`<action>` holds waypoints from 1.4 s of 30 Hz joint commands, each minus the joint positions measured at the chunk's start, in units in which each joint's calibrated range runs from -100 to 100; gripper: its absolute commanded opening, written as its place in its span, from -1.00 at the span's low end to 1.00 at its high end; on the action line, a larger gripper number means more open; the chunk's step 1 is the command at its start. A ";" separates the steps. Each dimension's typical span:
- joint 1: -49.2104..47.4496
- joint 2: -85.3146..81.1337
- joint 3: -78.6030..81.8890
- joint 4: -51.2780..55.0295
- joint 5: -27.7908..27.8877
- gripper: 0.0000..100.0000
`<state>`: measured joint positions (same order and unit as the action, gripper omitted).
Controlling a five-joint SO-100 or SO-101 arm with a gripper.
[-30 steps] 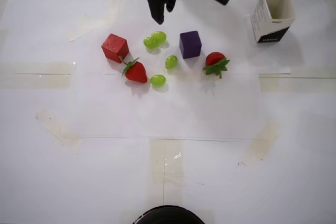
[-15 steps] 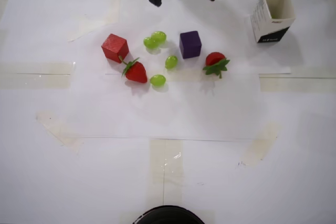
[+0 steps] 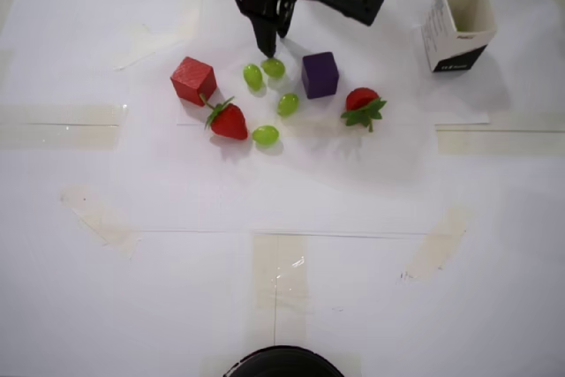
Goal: Pick up the grapes and place them in the box.
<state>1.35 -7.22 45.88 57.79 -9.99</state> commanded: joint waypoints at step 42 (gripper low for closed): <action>7.99 0.86 -1.97 -8.44 -0.68 -0.67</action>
<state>8.09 -5.95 43.98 50.36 -10.38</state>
